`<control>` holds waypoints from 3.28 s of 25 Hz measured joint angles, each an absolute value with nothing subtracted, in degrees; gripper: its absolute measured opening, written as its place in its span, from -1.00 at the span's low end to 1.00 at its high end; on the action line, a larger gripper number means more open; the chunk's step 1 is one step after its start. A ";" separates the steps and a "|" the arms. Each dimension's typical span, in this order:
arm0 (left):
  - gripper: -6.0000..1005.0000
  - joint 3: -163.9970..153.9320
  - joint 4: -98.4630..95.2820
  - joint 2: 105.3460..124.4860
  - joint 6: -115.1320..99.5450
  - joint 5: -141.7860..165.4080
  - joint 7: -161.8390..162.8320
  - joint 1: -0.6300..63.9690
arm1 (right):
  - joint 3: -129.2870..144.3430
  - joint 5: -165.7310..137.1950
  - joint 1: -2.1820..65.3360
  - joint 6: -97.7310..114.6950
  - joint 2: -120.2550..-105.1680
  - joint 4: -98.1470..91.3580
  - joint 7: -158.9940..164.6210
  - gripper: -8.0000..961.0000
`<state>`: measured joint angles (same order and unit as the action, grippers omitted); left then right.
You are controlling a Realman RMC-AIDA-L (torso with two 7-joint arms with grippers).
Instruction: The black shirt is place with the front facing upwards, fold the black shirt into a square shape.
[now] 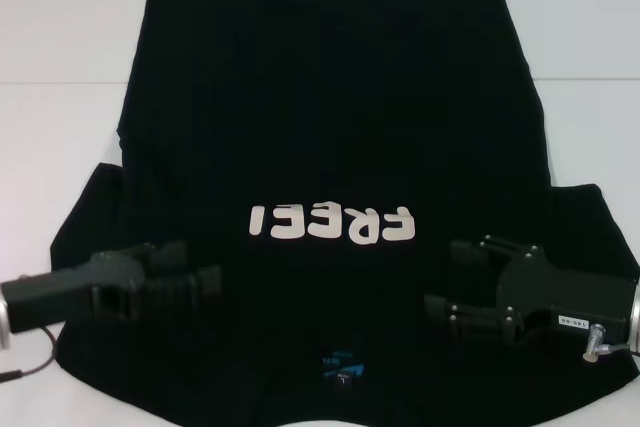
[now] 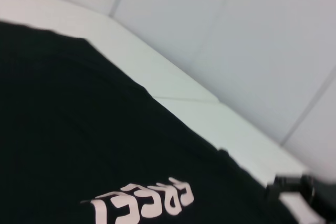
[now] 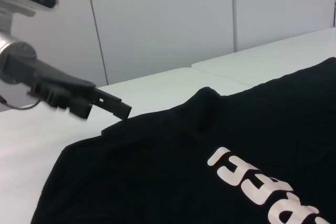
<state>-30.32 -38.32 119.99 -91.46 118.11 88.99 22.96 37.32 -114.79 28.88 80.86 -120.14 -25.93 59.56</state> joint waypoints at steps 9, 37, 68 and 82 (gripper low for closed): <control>0.86 -27.01 -38.32 113.21 -90.24 120.09 124.46 25.29 | 37.35 -114.78 29.77 80.72 -120.18 -25.43 59.94 0.85; 0.86 -26.91 -36.01 109.77 -74.99 135.90 146.18 27.96 | 37.71 -114.61 30.94 80.70 -120.23 -24.34 60.03 0.85; 0.84 -27.08 -33.74 110.53 -73.49 136.00 145.38 29.30 | 37.70 -114.61 30.94 81.33 -120.23 -24.26 60.03 0.85; 0.80 -28.10 -33.69 109.83 -75.69 136.62 146.27 29.79 | 37.64 -114.61 30.94 81.95 -120.23 -24.25 60.03 0.84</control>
